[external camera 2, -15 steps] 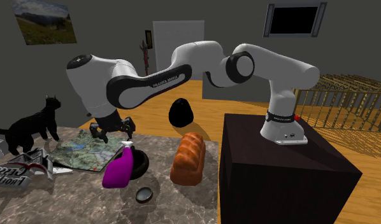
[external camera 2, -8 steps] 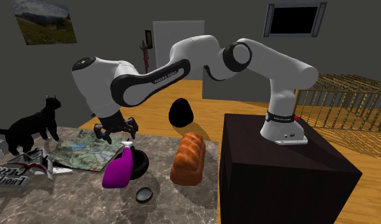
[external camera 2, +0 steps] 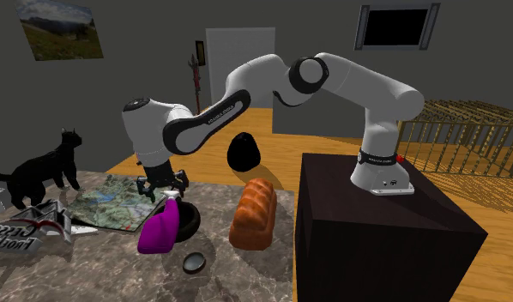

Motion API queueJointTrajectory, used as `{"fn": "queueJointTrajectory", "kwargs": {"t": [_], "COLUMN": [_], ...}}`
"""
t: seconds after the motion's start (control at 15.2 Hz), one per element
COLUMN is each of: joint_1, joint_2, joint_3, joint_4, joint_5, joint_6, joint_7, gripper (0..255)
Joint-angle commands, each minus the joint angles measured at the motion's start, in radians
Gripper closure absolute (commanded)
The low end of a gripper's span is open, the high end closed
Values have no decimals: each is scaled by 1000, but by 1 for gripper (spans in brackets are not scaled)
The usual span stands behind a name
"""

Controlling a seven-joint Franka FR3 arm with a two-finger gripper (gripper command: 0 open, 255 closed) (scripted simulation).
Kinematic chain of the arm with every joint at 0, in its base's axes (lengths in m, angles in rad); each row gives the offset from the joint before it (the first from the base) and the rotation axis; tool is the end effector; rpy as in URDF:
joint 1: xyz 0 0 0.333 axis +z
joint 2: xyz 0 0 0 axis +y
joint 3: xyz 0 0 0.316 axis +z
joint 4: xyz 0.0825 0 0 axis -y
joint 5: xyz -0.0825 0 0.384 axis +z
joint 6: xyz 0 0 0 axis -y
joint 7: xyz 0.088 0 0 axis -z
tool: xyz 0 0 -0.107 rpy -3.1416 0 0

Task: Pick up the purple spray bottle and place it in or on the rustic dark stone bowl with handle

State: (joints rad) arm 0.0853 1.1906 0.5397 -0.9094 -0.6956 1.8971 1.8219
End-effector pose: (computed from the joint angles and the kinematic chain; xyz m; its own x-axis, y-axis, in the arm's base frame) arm 0.7354 0.2609 0.1818 0.3391 -0.9282 0.1528 -0.9407 -0.3350 0.0528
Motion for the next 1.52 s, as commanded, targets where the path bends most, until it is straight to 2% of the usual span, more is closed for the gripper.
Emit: {"fn": "queueJointTrajectory", "kwargs": {"t": [0.0, 0.26, 0.79, 0.86, 1.45], "joint_1": [-8, -6, -6, -6, -6], "joint_2": [10, 49, 49, 49, 49], "joint_3": [-2, -12, -12, -12, -12], "joint_4": [-10, 2, 1, 1, 2], "joint_5": [-2, -11, -11, -11, -11], "joint_6": [22, 51, 51, 51, 51], "joint_7": [0, 0, 0, 0, 0], "gripper": [0, 0, 0, 255, 255]}}
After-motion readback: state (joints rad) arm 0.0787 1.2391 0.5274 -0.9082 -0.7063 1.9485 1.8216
